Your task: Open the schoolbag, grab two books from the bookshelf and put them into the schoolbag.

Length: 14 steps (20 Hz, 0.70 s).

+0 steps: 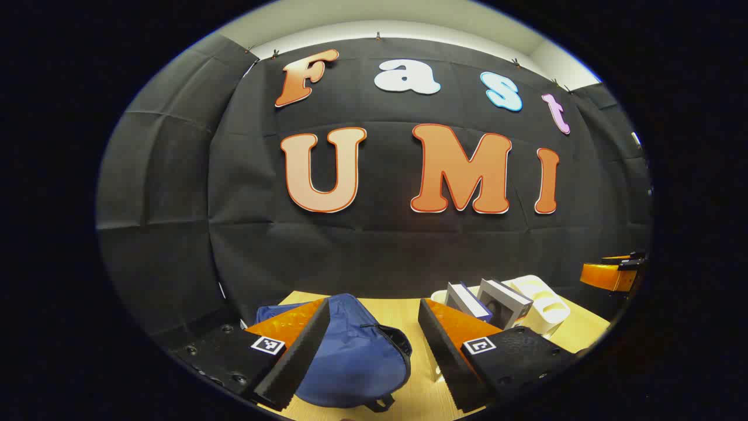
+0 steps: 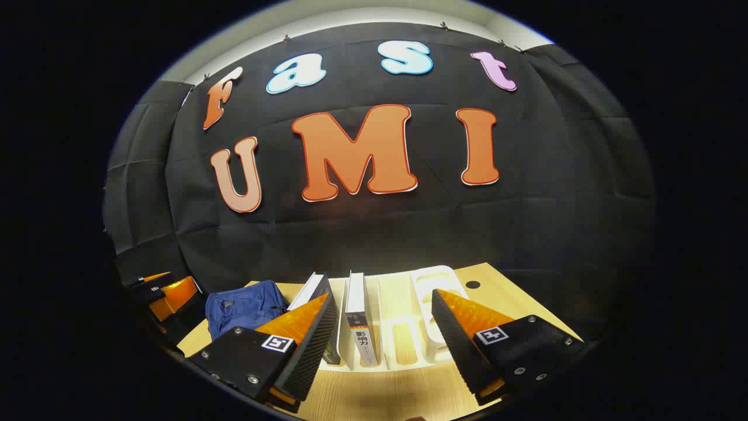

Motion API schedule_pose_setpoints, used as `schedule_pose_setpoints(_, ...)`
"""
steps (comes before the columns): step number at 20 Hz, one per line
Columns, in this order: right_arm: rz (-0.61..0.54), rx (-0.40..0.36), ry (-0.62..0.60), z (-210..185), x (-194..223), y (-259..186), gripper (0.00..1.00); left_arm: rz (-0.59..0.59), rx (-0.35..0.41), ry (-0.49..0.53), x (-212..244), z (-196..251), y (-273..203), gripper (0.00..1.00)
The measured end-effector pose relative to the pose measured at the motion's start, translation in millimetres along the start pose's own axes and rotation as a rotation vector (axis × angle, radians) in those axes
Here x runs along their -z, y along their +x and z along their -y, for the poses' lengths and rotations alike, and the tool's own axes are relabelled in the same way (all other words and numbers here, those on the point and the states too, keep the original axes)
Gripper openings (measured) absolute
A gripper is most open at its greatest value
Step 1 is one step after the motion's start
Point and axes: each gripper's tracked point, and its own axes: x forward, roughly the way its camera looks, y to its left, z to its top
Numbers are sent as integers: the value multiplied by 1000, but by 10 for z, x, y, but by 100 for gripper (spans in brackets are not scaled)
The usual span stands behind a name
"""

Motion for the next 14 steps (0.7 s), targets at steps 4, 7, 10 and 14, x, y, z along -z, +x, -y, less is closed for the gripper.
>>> schedule_pose_setpoints(4, 3, 1, 2, -5, -10, 39, 97, -3, 3, -5, -9, 1, 31, 95)
schedule_pose_setpoints(7, 3, -3, -1, -24, -11, 56, 97, 1, -4, -8, -17, -33, 51, 95)
schedule_pose_setpoints(10, 3, -8, 3, -41, -20, 74, 97, -1, -8, -10, -14, -54, 55, 95)
schedule_pose_setpoints(14, 5, -4, 9, -29, -34, 84, 97, -3, -22, -2, -7, -93, 65, 95)
